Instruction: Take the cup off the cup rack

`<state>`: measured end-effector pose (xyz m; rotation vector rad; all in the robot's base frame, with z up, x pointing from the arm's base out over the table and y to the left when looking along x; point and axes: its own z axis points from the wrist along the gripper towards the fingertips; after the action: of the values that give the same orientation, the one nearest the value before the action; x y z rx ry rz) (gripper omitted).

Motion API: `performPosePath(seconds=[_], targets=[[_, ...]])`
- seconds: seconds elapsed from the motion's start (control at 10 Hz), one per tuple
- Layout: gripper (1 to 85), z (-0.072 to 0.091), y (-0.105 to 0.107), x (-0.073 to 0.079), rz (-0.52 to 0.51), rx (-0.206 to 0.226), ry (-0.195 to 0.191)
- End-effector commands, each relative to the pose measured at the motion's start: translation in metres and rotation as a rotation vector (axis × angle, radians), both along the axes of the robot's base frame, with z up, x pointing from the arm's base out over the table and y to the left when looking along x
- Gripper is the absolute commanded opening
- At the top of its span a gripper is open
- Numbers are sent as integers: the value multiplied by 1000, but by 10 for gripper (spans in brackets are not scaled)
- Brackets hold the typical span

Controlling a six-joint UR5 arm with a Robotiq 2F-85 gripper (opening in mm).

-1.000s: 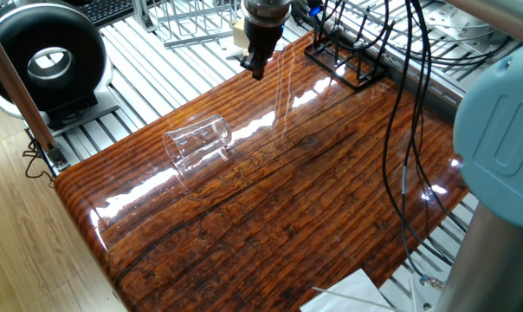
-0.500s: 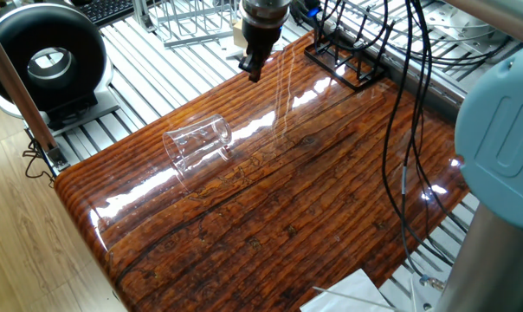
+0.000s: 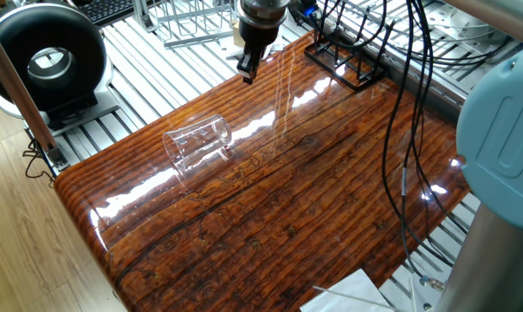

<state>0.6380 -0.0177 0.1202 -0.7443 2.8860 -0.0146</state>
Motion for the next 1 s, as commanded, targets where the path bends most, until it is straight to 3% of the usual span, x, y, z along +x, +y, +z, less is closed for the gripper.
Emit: performPosePath(seconds=[0.0, 0.1, 0.3, 0.5, 0.6, 0.7, 0.9], targets=[[240, 1, -8, -1, 21, -30, 5], [287, 8, 5, -3, 15, -20, 17], [320, 30, 59, 3, -48, -44, 26], [320, 49, 105, 7, -97, -134, 35], [320, 49, 124, 7, -109, -155, 24], [327, 39, 136, 8, -123, -136, 8], [327, 18, 144, -2, -143, -182, 5]])
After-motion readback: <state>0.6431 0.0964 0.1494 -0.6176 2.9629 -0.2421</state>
